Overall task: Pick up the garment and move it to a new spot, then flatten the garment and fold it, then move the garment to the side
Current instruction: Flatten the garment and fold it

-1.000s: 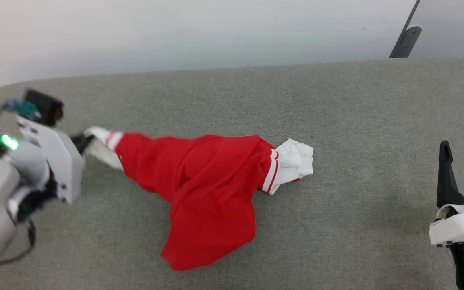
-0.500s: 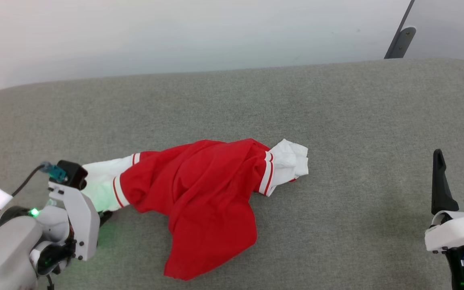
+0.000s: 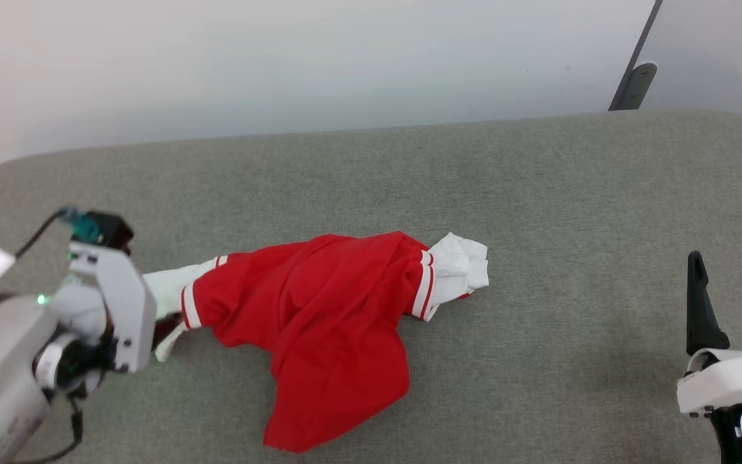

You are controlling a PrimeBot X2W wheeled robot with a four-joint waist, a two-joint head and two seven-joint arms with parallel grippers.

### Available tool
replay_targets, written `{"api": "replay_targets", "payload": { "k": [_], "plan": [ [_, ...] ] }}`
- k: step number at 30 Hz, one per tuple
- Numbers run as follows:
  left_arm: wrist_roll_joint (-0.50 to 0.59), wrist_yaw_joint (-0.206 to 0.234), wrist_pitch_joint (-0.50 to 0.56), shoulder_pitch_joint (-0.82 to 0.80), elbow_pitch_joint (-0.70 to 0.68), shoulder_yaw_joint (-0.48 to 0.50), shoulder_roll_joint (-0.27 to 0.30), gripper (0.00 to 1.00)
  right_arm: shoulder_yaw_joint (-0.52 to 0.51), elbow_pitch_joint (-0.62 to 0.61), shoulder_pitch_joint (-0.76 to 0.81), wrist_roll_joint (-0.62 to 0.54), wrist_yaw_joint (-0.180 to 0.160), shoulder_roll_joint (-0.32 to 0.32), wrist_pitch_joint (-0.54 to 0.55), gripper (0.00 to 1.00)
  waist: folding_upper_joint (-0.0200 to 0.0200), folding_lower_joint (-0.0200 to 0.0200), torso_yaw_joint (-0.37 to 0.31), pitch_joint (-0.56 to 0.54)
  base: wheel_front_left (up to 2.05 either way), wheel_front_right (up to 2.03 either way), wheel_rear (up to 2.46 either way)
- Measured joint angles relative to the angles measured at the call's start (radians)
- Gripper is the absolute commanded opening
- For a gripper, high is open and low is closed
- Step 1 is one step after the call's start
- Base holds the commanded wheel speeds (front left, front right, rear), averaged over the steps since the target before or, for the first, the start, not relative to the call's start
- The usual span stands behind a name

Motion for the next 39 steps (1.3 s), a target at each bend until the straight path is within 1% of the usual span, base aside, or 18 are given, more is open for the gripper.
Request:
{"api": "replay_targets", "payload": {
  "k": [3,5,7,11,15,19,22,24,25,26,29,32,35,39],
  "plan": [
    [0.000,0.040,0.049,-0.041,-0.075,0.004,0.003,1.00,0.002,-0.005,0.006,0.000,0.000,0.000,0.001,1.00,0.0000,0.0000,-0.006,-0.003,0.00,0.00,0.00],
    [0.001,0.053,0.074,-0.065,-0.122,0.004,0.001,1.00,0.005,-0.007,0.006,0.000,0.000,0.000,0.001,1.00,0.0000,0.0000,-0.011,-0.001,0.00,0.00,0.00],
    [0.000,0.071,0.081,-0.084,-0.158,0.012,-0.015,1.00,0.010,-0.009,0.004,0.003,0.000,0.000,0.000,1.00,0.0000,0.0000,-0.017,0.003,0.00,0.00,0.00],
    [0.003,0.082,0.109,-0.095,-0.182,-0.010,-0.059,1.00,0.023,-0.014,-0.001,0.009,0.000,0.000,-0.005,1.00,0.0000,0.0000,-0.032,0.017,0.00,0.00,0.00],
    [0.004,0.081,0.132,-0.092,-0.154,-0.036,-0.100,1.00,0.034,-0.011,-0.019,0.019,0.000,0.000,-0.014,1.00,0.0000,0.0000,-0.050,0.037,0.00,0.00,0.00],
    [0.000,0.072,0.136,-0.089,-0.095,-0.044,-0.133,1.00,0.039,-0.001,-0.037,0.024,0.000,0.000,-0.025,1.00,0.0000,0.0000,-0.071,0.062,0.00,0.00,0.00],
    [-0.008,0.056,0.129,-0.089,-0.047,-0.046,-0.161,1.00,0.039,0.007,-0.038,0.026,0.000,0.000,-0.033,1.00,0.0000,0.0000,-0.086,0.080,0.00,0.00,0.00],
    [-0.008,0.032,0.125,-0.088,-0.014,-0.053,-0.175,1.00,0.040,0.013,-0.041,0.028,0.000,0.000,-0.038,1.00,0.0000,0.0000,-0.094,0.092,0.00,0.00,0.00],
    [-0.009,0.019,0.121,-0.088,0.001,-0.053,-0.182,0.84,0.041,0.015,-0.046,0.030,0.000,0.000,-0.041,1.00,0.0000,0.0000,-0.098,0.098,0.00,0.00,0.00],
    [-0.008,0.010,0.108,-0.088,0.018,-0.053,-0.191,0.00,0.041,0.017,-0.050,0.032,0.000,0.000,-0.044,1.00,0.0000,0.0000,-0.101,0.103,0.00,0.00,0.00],
    [-0.006,-0.021,0.097,-0.091,0.053,-0.056,-0.204,0.00,0.040,0.026,-0.053,0.032,0.000,0.000,-0.049,1.00,0.0000,0.0000,-0.108,0.113,0.00,0.00,0.00],
    [-0.010,-0.036,0.095,-0.107,0.064,-0.051,-0.214,0.00,0.035,0.031,-0.053,0.031,0.000,0.000,-0.054,1.00,0.0000,0.0000,-0.106,0.114,0.00,0.00,0.00],
    [-0.010,-0.038,0.107,-0.117,0.043,-0.050,-0.211,0.00,0.028,0.032,-0.053,0.025,0.000,0.000,-0.053,1.00,0.0000,0.0000,-0.097,0.108,0.00,0.00,0.00],
    [-0.015,-0.022,0.131,-0.112,-0.053,-0.057,-0.194,0.00,0.020,0.034,-0.053,0.024,0.000,0.000,-0.051,1.00,0.0000,0.0000,-0.080,0.097,0.00,0.00,0.00]
  ]
}}
